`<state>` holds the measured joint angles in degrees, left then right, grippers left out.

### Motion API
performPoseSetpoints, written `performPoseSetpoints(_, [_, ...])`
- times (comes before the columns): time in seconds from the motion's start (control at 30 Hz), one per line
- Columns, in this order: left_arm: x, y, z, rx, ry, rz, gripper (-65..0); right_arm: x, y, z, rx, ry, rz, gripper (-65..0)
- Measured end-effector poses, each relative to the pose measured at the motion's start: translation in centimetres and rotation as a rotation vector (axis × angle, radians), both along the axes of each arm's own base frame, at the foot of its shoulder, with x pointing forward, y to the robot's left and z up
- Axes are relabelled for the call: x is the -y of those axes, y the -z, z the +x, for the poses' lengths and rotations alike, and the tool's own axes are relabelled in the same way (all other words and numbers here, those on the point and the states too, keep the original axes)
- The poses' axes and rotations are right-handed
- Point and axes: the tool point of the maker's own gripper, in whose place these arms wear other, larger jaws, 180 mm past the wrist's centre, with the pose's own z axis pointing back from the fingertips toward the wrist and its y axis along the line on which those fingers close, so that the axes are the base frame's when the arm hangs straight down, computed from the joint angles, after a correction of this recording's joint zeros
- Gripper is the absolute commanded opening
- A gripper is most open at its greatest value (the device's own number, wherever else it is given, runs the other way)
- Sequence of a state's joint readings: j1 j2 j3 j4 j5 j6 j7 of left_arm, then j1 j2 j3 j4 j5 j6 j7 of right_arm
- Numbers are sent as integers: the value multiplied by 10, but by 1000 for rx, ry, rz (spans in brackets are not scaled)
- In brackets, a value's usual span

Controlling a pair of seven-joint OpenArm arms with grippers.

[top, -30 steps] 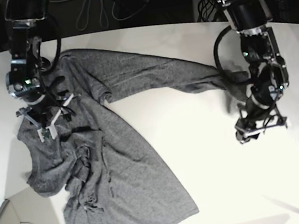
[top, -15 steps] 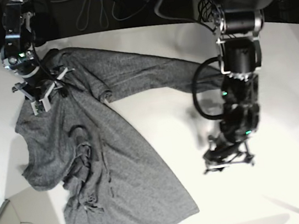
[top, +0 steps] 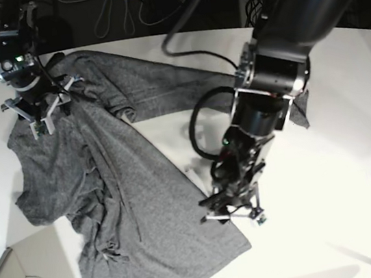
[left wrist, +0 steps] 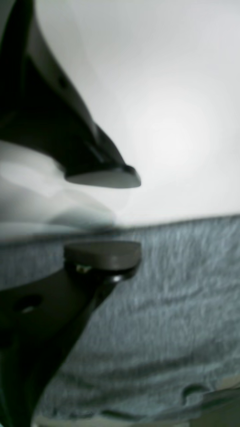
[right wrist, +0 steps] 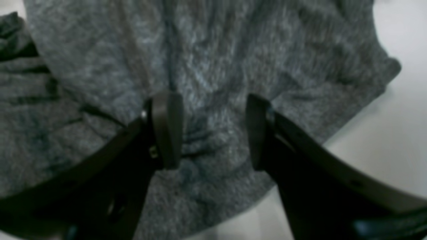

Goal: Layout the t-shirt on the table in an organized manner, then fold the t-shirt properly
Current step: 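Grasp the shirt shoulder with the right gripper and pull it outward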

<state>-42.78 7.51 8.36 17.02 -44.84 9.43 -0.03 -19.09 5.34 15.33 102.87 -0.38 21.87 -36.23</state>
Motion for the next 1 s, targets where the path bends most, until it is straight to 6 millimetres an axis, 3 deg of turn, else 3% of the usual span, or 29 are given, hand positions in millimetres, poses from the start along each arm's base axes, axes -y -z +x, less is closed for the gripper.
performPoseSetpoints(0.13, [7, -6, 3, 21, 1, -5, -394, 0, -1, -3, -3, -3, -4, -343])
performPoseSetpoints(0.33, [10, 12, -12, 1, 4, -4, -394, -1, -5, -2, 7, -6, -7, -343])
performPoseSetpoints(0.73, [12, 18, -19, 11, 23, 19, -399, -2, -5, -2, 7, -9, -7, -343])
performPoseSetpoints(0.9, [35, 13, -23, 26, 127, 61, -399, -1, -8, -1, 14, -12, -13, -343])
performPoseSetpoints(1.0, [51, -1, -31, 90, 142, -4, -399, -3, -34, 12, 91, -22, -30, -340])
